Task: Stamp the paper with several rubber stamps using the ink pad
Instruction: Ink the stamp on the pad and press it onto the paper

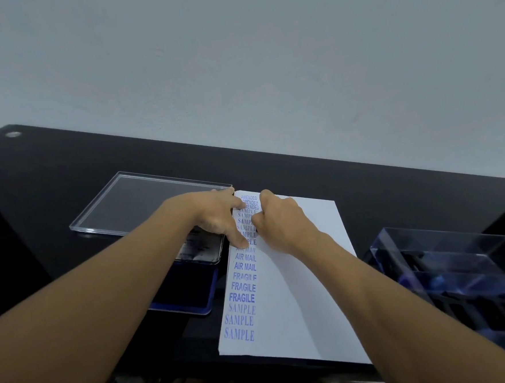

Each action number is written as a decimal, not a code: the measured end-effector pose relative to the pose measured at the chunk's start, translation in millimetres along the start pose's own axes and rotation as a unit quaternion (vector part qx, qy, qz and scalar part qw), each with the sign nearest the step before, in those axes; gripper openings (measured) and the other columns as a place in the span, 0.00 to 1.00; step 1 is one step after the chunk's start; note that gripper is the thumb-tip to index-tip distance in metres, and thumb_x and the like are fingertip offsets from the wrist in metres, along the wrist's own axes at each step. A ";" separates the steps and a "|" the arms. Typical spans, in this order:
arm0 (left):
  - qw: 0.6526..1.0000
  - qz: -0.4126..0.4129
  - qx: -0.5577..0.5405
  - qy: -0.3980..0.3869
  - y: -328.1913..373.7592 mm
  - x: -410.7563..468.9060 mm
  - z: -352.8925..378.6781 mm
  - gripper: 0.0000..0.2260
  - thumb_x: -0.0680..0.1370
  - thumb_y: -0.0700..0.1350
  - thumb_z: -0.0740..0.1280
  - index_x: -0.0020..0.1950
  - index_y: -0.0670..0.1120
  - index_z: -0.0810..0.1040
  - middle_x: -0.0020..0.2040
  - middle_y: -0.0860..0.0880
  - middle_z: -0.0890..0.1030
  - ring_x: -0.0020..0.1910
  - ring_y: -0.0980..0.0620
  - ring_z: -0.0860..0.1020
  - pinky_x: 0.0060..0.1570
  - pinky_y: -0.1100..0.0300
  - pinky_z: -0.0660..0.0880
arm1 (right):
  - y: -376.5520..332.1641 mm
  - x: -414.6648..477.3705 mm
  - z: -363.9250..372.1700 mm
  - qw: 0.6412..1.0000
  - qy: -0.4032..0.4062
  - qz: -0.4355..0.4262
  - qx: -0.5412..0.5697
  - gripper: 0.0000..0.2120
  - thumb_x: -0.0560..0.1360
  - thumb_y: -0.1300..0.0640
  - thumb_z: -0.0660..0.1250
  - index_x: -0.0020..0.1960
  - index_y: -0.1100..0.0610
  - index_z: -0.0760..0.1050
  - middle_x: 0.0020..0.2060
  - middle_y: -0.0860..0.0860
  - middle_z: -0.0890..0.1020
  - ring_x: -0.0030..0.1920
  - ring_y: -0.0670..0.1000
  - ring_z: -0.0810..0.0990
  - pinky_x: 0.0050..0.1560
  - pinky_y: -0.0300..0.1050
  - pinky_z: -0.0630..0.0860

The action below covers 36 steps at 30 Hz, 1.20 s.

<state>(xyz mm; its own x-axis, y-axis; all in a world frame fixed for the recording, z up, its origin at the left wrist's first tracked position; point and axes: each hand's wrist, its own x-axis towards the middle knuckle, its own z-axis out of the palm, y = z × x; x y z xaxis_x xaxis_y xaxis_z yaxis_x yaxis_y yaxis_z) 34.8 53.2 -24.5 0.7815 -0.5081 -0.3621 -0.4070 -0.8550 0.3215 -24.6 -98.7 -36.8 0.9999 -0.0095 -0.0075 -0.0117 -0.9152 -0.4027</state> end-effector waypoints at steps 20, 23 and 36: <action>1.000 -0.006 -0.018 0.001 -1.4 1.2 1.2 0.46 0.70 0.60 0.77 0.82 0.53 0.56 0.82 0.53 0.46 0.80 0.49 0.50 0.78 0.48 0.53 | -6.1 -4.0 -4.8 1.000 -0.016 0.019 -0.001 0.05 0.83 0.55 0.58 0.50 0.55 0.63 0.35 0.47 0.69 0.33 0.47 0.70 0.28 0.38 0.61; 1.000 -0.007 -0.020 0.001 -2.7 0.6 2.1 0.46 0.70 0.60 0.77 0.81 0.54 0.56 0.82 0.54 0.45 0.81 0.49 0.48 0.78 0.47 0.52 | -4.8 -4.8 -1.4 1.000 -0.018 0.013 0.006 0.06 0.83 0.53 0.58 0.52 0.54 0.64 0.39 0.48 0.73 0.33 0.47 0.73 0.29 0.36 0.64; 0.999 0.001 -0.031 0.009 -0.2 -3.1 2.0 0.45 0.71 0.59 0.77 0.81 0.51 0.57 0.81 0.53 0.53 0.79 0.49 0.52 0.77 0.49 0.54 | -3.1 -2.3 -3.5 0.999 -0.029 0.030 0.014 0.06 0.82 0.53 0.59 0.52 0.55 0.65 0.46 0.52 0.77 0.38 0.50 0.76 0.33 0.41 0.69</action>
<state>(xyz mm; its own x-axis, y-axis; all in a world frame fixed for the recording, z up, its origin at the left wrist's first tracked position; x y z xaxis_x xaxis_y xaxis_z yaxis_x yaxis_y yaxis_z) 31.5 54.7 -25.2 0.7890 -0.5077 -0.3460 -0.3791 -0.8455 0.3762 -26.9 -97.3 -32.3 0.9955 -0.0400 -0.0855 -0.0727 -0.9023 -0.4249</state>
